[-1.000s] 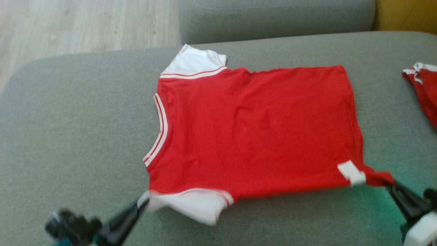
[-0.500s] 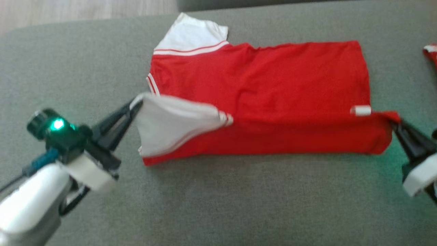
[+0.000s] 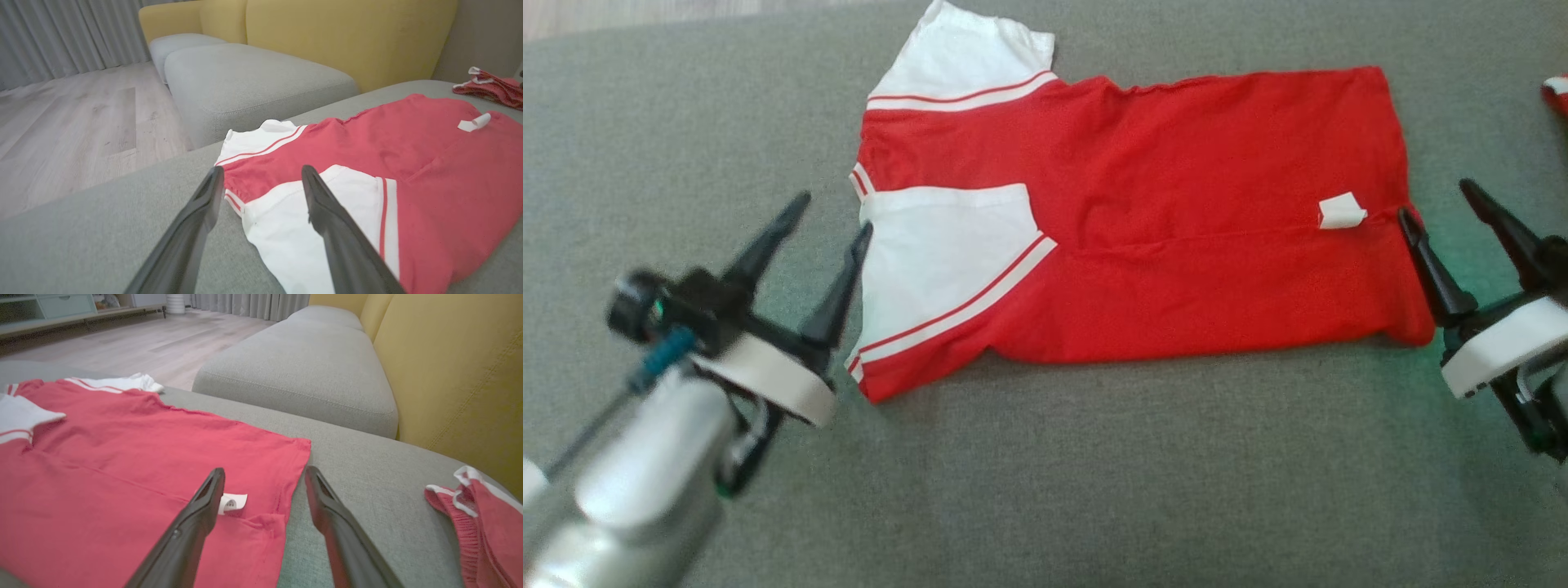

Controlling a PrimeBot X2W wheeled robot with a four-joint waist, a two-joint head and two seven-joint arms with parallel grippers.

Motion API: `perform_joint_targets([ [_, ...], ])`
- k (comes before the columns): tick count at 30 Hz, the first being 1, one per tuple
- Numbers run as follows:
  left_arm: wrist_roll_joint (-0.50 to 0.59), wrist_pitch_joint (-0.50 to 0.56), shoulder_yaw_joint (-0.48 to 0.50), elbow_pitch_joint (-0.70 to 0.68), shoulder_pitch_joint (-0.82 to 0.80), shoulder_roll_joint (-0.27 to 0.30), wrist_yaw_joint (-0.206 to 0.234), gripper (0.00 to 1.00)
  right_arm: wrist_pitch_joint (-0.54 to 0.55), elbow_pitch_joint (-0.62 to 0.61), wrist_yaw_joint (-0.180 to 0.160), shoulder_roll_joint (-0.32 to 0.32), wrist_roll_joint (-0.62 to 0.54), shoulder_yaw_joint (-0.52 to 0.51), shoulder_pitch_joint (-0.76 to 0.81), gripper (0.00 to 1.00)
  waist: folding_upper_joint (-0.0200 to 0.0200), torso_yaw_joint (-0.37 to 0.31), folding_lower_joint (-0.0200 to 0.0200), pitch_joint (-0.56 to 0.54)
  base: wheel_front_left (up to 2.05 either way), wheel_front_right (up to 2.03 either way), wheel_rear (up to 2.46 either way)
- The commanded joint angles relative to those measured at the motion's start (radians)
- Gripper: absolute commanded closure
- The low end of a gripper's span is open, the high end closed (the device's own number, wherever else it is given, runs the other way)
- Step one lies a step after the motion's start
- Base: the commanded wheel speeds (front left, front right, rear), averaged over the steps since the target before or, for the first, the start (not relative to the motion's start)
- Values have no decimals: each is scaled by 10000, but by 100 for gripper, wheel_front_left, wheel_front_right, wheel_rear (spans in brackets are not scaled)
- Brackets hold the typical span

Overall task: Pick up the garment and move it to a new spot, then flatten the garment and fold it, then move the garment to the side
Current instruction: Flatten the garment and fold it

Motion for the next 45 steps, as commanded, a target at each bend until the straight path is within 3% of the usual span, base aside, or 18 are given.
perform_joint_targets([
  [1, -85, -101, 553, -189, 165, 148, 232, 0, -117, -304, 65, -125, -82, -259, 355, 0, 0, 6, 0, -134, 0, 0, 0],
  [7, -853, -38, 1017, -280, 2284, -868, 1574, 0, -119, -635, 65, 768, -288, -1006, 1733, 0, 0, -79, 0, -783, 0, 0, 0],
  [13, -1602, 609, 1183, -105, 3391, -1260, 2510, 0, -119, -697, 65, 1358, -357, -1158, 2416, 0, 0, -297, 0, -1186, 0, 0, 0],
  [16, -1830, 1027, 1135, -35, 3553, -1351, 2625, 0, -119, -705, 65, 1475, -376, -1257, 2566, 0, 0, -364, 0, -1222, 0, 0, 0],
  [24, -2097, 1809, 813, -16, 3566, -1406, 2333, 0, -120, -500, 65, 1664, -350, -1282, 2666, 0, 0, -504, 0, -1291, 0, 0, 0],
  [27, -2147, 1771, 785, -55, 3595, -1385, 2174, 100, -120, -94, 65, 1681, -155, -1072, 2640, 0, 0, -511, 0, -1384, 0, 0, 0],
  [37, -1972, 1180, 878, -321, 3680, -901, 1890, 100, -120, 1049, 65, 1592, 1002, -653, 2158, 0, 0, -358, 0, -1657, 0, 0, 0],
  [45, -1858, 1236, 804, -619, 3628, -601, 1812, 100, 23, 2430, 65, 1897, 2071, -325, 1301, 0, 0, -214, 0, -1615, 0, 0, 0],
])
